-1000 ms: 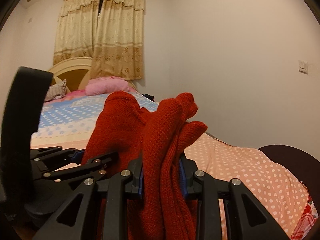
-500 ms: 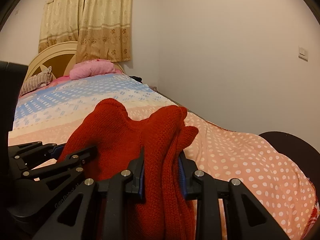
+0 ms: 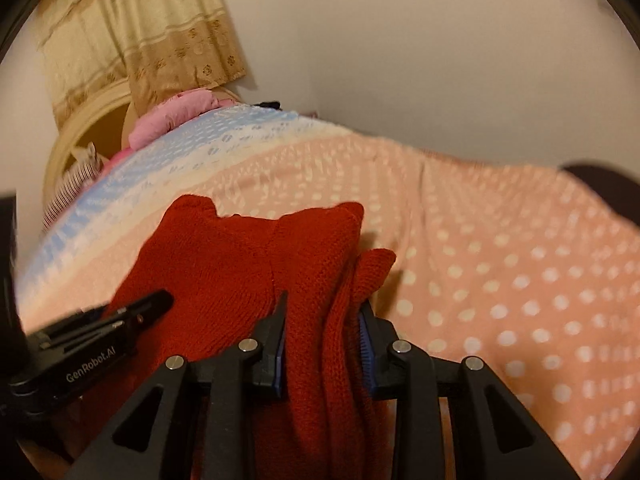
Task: Fold small clothes
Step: 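Lower the folded sweater onto the bed with both tools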
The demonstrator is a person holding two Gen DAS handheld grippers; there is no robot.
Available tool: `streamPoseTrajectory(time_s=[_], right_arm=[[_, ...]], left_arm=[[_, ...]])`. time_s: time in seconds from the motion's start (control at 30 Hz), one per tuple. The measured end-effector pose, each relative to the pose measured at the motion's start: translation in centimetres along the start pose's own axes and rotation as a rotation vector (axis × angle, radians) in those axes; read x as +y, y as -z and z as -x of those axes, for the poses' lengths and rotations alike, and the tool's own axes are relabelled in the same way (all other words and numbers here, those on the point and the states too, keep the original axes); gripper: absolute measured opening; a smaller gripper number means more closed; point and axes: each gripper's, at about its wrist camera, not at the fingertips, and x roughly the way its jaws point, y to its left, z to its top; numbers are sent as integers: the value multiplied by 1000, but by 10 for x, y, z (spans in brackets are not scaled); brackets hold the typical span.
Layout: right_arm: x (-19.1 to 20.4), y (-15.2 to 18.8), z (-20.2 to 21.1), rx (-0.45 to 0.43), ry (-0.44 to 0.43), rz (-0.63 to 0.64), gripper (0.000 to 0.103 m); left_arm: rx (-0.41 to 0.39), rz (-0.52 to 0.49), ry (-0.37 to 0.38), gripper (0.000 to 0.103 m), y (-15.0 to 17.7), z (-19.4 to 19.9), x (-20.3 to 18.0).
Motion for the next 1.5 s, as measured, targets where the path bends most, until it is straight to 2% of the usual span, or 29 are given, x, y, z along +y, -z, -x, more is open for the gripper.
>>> streamPoseTrajectory(time_s=[0.13,0.27,0.4,0.43,0.5,0.6,0.67,0.73,0.77,0.83,0.93,1.03,1.2,1.37,1.5], right_arm=[[-12,-6,-16,42,-66,-57,30],[-19,-8,-25,55,-114,-94,31],[-20,-11,-20,74,-123,-99,35],[-21,-12,-13,66,-115,-107,36],[-20,-9,16,-16,-73,-103,36],[-7,-2,55,-133,37,4,35],[2,3,70,-169,54,63,35],[15,5,71,-156,34,122,33],[21,7,67,-128,22,145,24],[28,13,57,-70,-7,179,18],[32,24,42,-38,80,228,17],[23,21,30,-30,88,184,14],[23,13,9,-36,129,187,14],[31,19,12,-76,171,214,14],[35,16,22,-47,181,246,15]], left_arm=[[14,35,33,45,-3,-5,10],[3,2,-2,45,-1,-2,2],[-14,-34,-27,45,0,2,-1],[-18,-41,-32,45,0,3,-1],[-22,-45,-38,45,1,3,-1],[-25,-46,-42,45,1,2,-2],[-28,-51,-46,45,1,2,-2],[-28,-50,-45,45,1,2,-2],[-27,-48,-43,45,1,2,-2],[-27,-48,-44,45,1,2,-2],[-29,-53,-52,45,2,2,-3],[-33,-61,-73,47,2,3,-4],[-42,-71,-99,48,4,6,-4],[-86,-114,-115,49,18,27,-6],[-121,-143,-115,50,33,55,-7]])
